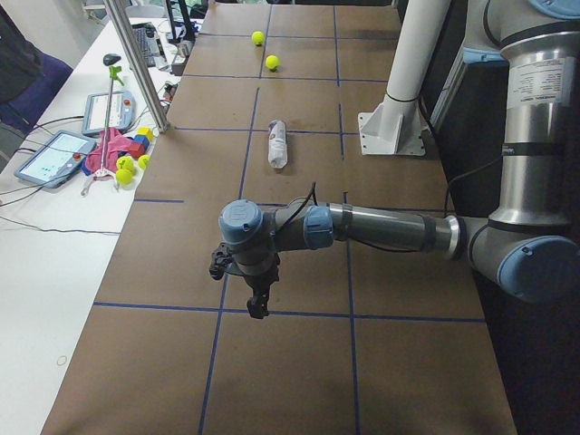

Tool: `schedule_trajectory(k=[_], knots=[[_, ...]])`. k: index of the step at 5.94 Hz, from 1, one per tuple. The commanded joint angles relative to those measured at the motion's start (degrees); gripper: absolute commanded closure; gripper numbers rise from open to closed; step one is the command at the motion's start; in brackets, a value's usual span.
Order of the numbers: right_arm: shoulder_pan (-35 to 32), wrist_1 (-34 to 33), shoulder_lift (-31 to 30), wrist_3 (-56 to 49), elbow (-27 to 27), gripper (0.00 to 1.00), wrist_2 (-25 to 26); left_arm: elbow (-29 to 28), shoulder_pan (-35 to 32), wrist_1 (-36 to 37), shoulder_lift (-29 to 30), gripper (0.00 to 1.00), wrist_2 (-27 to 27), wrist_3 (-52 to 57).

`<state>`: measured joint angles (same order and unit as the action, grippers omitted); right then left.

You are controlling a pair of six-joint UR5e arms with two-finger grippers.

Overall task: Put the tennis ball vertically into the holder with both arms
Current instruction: 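Move the left gripper toward the white cup lying on its side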

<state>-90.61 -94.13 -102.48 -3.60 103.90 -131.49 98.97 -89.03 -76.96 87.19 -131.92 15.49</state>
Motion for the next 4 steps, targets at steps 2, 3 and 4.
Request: schedule_trajectory(k=[2,3,4], knots=[[0.09,0.09,0.52,0.17,0.08,0.0,0.18,1.65,3.05,-3.34,0.44,0.0,0.17,-0.28],[0.35,0.0,1.57,0.35,0.08,0.0,0.18,1.23,5.43,-4.5,0.61,0.0,0.52,-0.28],[0.44,0.0,4.71,0.44,-0.01,0.0,0.44,1.83,5.45,-5.12,1.05,0.0,0.35,-0.46]])
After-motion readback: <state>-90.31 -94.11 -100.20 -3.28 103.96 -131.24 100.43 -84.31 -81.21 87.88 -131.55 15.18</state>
